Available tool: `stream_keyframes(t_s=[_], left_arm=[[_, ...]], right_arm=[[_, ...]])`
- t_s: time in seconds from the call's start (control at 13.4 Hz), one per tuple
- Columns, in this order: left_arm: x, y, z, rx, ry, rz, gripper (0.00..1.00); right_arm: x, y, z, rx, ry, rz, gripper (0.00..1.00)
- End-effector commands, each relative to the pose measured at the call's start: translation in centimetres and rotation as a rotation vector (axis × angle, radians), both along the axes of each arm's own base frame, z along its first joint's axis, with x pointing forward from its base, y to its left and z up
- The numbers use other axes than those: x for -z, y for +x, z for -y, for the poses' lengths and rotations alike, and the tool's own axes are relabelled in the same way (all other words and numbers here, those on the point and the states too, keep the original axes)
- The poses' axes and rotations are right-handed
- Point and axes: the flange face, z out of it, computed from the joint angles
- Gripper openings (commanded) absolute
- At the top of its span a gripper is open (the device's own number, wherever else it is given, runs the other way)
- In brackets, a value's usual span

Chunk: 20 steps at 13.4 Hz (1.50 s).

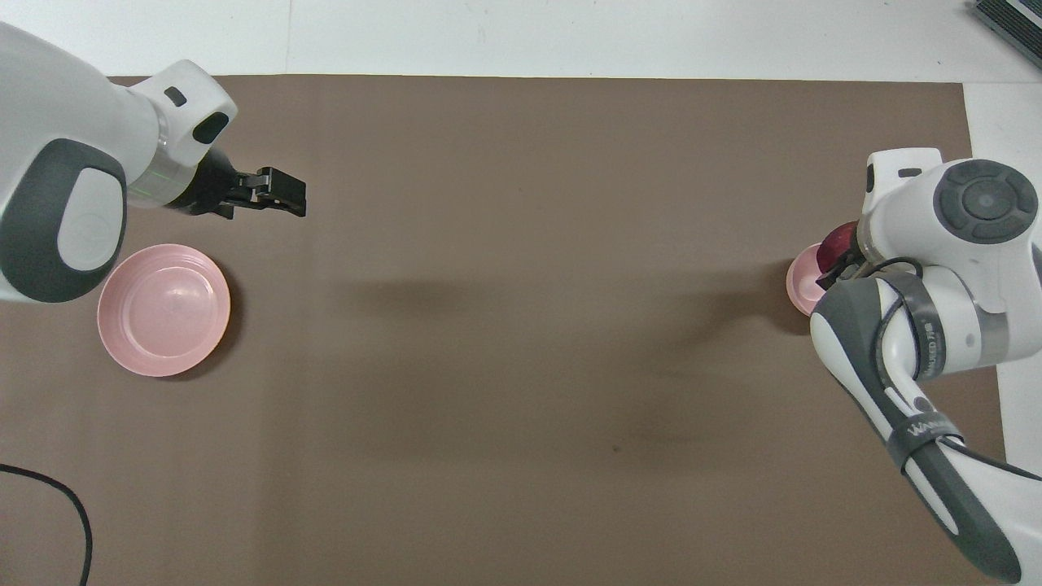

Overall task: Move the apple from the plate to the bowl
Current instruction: 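Lower the apple with the right gripper into the pink bowl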

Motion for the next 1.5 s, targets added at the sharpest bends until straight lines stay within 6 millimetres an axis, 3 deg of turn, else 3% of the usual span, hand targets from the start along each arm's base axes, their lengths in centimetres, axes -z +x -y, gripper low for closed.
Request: stream_keyframes(t_s=[0.0, 0.07, 0.22, 0.67, 1.2, 1.42], left_arm=[[-1.8, -1.4, -1.7, 0.114, 0.081, -0.005, 1.00], [-2.9, -1.7, -3.3, 0.129, 0.086, -0.007, 1.00], [-5.1, -3.9, -4.4, 0.064, 0.099, -0.036, 1.00], [-8.1, -7.7, -4.8, -0.016, 0.130, -0.009, 1.00], [-9.0, -7.6, -5.1, -0.030, 0.117, -0.008, 1.00], [-9.0, -7.6, -6.4, -0.055, 0.118, -0.014, 1.00]], right_arm=[[0.7, 0.4, -0.3, 0.012, -0.019, 0.017, 0.00], [1.2, 0.4, -0.4, 0.013, -0.019, 0.010, 0.00], [2.3, 0.6, -0.4, 0.015, -0.017, 0.005, 0.00], [4.4, 0.7, -0.6, 0.031, -0.010, 0.000, 0.00], [5.1, 0.2, -0.7, 0.056, -0.012, -0.036, 0.00], [5.0, -0.2, -0.5, 0.063, -0.015, -0.065, 0.00]])
